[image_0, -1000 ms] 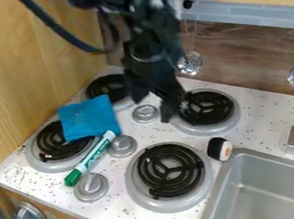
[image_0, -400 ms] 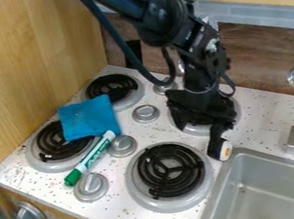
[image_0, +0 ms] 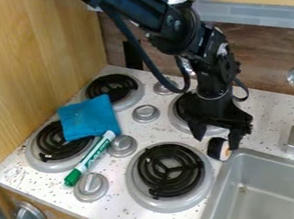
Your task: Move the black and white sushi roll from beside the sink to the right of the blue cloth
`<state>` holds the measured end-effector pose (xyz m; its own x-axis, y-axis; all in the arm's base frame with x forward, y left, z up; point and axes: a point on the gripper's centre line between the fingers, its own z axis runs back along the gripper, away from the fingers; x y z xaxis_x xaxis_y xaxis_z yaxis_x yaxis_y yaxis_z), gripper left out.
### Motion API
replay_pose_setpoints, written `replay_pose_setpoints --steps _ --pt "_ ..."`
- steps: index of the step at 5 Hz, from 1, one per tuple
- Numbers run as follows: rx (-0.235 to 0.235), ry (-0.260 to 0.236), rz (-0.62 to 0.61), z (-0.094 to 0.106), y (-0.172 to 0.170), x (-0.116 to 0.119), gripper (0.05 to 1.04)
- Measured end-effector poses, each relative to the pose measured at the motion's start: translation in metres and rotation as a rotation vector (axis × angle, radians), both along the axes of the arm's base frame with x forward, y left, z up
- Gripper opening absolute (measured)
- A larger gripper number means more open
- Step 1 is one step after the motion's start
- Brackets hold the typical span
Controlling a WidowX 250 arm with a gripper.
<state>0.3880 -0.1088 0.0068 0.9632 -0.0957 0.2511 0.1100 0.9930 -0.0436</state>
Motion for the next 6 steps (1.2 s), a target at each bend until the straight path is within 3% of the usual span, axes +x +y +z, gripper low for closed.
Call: replay_pose_setpoints --steps 5,6 --pt "0.030 0.111 -0.006 -0.028 -0.003 0.015 1.001" --pt "0.026 0.149 0.006 -0.035 -0.004 0.014 0.945"
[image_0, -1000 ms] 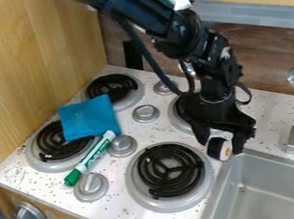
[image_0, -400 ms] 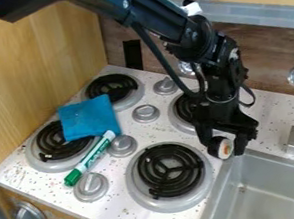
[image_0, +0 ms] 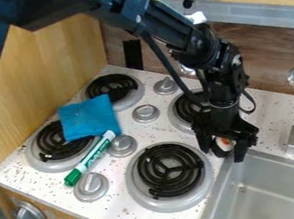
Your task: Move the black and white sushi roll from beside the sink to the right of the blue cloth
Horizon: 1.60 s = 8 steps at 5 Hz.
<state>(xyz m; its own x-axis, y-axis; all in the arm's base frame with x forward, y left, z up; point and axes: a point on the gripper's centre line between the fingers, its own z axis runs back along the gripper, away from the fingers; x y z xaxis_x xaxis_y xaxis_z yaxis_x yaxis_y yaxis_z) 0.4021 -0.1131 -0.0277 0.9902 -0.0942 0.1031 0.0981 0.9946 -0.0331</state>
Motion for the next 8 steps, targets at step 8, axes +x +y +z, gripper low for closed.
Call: replay_pose_setpoints --steps 8 --pt "-0.034 -0.105 0.214 0.054 0.112 0.013 0.539"
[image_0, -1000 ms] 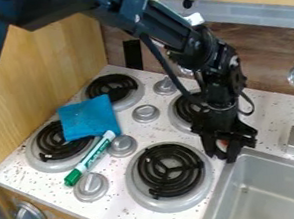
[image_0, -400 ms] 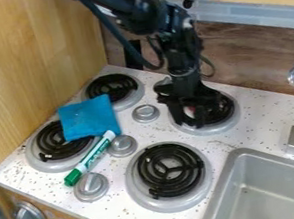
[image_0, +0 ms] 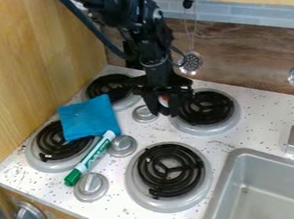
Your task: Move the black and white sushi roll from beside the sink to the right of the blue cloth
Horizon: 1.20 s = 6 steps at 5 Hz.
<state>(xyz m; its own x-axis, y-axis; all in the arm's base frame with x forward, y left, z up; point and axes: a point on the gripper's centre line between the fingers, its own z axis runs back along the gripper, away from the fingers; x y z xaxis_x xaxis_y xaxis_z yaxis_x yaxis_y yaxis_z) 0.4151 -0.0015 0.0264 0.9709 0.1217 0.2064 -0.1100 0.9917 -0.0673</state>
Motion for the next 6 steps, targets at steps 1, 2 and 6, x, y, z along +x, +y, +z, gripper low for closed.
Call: replay_pose_setpoints --steps 1,2,6 --pt "0.016 -0.004 0.017 0.000 0.012 0.003 0.539" --pt "0.032 0.020 0.015 -0.007 0.016 0.001 0.539" --pt "0.098 0.078 -0.012 -0.042 0.055 -0.006 0.579"
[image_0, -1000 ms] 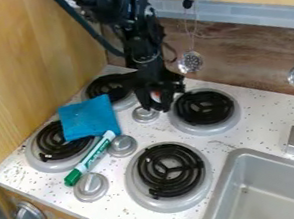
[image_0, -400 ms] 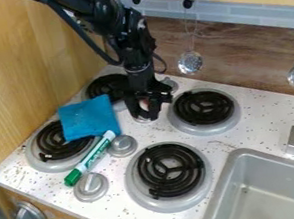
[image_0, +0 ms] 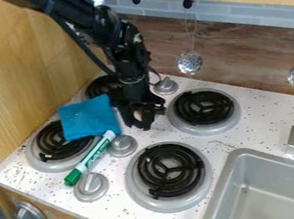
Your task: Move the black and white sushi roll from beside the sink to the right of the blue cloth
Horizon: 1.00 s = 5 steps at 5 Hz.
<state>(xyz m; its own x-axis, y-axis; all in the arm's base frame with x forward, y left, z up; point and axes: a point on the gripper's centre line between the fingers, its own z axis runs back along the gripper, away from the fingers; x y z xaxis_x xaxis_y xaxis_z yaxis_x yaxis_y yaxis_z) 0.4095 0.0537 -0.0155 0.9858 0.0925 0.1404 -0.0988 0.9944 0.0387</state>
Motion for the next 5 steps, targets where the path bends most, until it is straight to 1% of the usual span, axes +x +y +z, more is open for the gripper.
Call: replay_pose_setpoints --steps 1,2,3,4,5 --pt "-0.022 0.028 0.000 -0.003 0.009 -0.006 0.695" --pt "-0.034 0.027 -0.065 -0.002 0.006 -0.006 0.970" --pt "-0.029 0.002 -0.236 0.004 0.002 -0.008 1.007" --pt "0.029 -0.095 -0.377 0.050 0.002 -0.013 1.003" --pt "0.041 -0.028 -0.497 0.070 0.001 -0.033 1.001"
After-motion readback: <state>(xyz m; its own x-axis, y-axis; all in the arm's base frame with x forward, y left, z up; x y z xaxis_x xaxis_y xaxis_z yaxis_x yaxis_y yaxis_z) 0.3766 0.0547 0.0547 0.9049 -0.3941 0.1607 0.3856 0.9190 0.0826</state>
